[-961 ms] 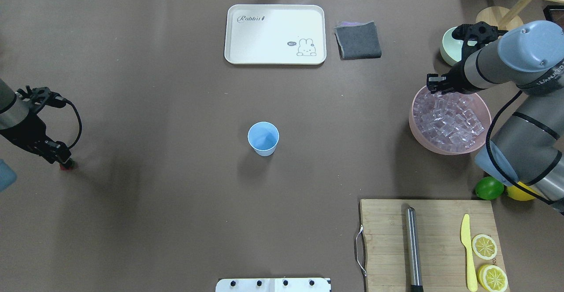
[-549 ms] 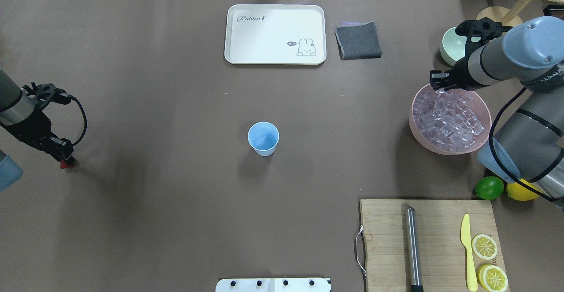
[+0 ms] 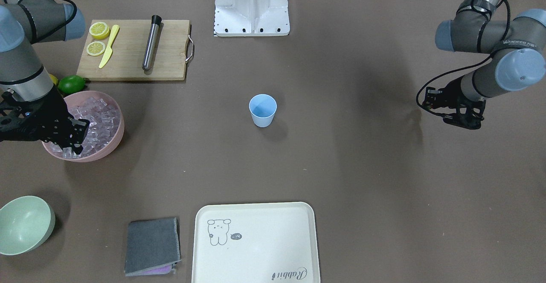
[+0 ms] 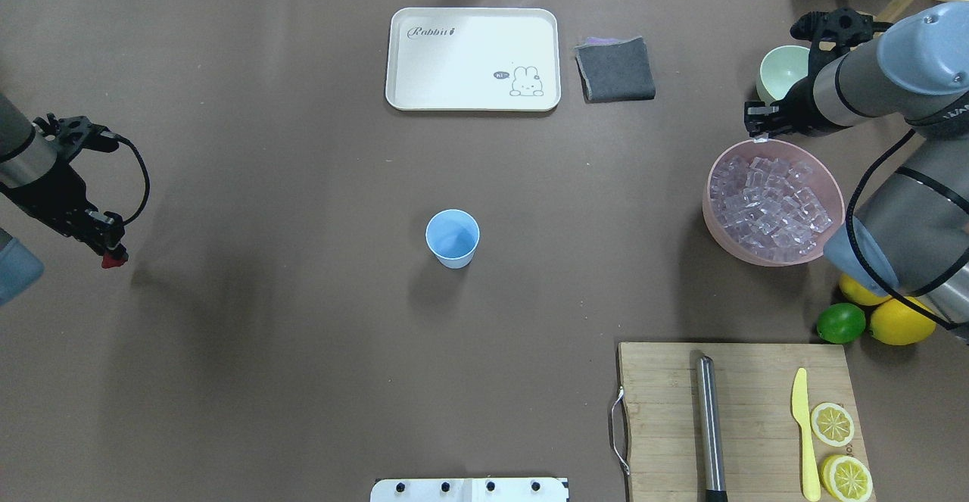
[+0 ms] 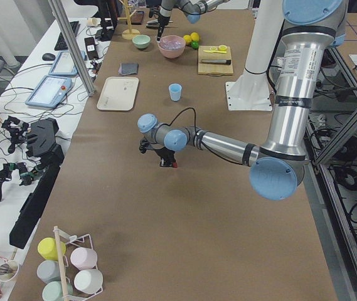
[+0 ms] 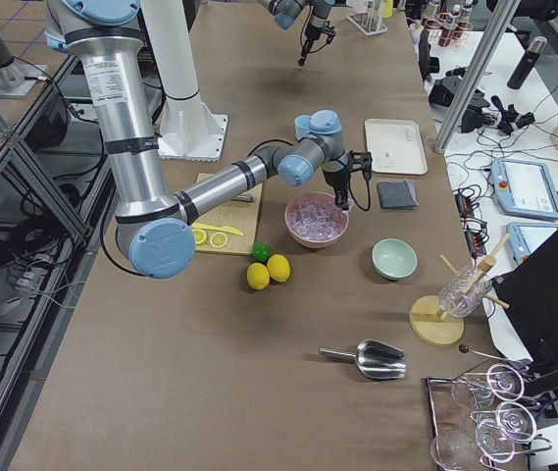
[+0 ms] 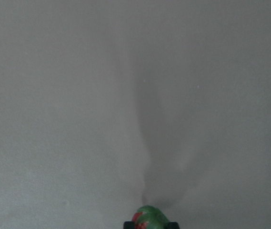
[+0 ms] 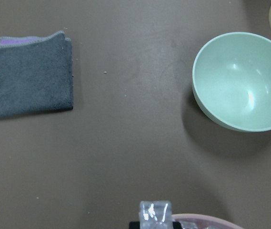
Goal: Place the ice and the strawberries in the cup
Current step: 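Carry the ice cube with the right gripper over to the light-blue cup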
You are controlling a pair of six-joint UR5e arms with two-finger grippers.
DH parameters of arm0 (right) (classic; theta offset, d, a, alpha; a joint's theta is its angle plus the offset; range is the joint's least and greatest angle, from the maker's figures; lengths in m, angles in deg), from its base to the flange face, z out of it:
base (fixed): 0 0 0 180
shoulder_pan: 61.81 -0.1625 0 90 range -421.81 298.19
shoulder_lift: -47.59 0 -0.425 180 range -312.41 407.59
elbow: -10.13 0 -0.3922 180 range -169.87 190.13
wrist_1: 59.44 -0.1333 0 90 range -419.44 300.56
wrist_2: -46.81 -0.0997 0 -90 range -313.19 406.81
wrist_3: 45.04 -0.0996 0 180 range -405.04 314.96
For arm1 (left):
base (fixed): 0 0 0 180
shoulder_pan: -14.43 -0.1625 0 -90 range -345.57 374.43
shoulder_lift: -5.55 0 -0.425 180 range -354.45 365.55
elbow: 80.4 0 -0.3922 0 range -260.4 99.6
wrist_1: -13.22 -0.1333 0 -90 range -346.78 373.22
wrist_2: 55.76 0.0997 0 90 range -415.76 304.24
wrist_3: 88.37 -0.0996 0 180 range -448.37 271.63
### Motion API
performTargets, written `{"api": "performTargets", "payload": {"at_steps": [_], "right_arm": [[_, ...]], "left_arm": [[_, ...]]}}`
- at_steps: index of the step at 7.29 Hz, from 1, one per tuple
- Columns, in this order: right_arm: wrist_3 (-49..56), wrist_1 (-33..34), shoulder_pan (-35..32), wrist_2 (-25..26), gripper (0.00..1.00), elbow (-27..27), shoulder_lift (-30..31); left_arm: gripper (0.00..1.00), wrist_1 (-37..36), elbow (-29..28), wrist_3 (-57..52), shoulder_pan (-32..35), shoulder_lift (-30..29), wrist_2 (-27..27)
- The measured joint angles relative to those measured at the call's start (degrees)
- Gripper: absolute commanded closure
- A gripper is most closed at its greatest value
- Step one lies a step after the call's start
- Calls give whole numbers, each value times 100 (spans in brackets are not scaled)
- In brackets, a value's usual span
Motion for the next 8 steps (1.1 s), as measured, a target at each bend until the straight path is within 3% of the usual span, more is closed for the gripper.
{"api": "performTargets", "payload": {"at_steps": [5, 8], "right_arm": [[-69, 387, -22, -345, 100, 193, -945], [-133, 370, 376, -450, 100, 279, -1493]], "left_arm": [[100, -1196, -47, -37, 739, -1449, 250], [100, -1306, -29, -7, 959, -1691, 300]]}}
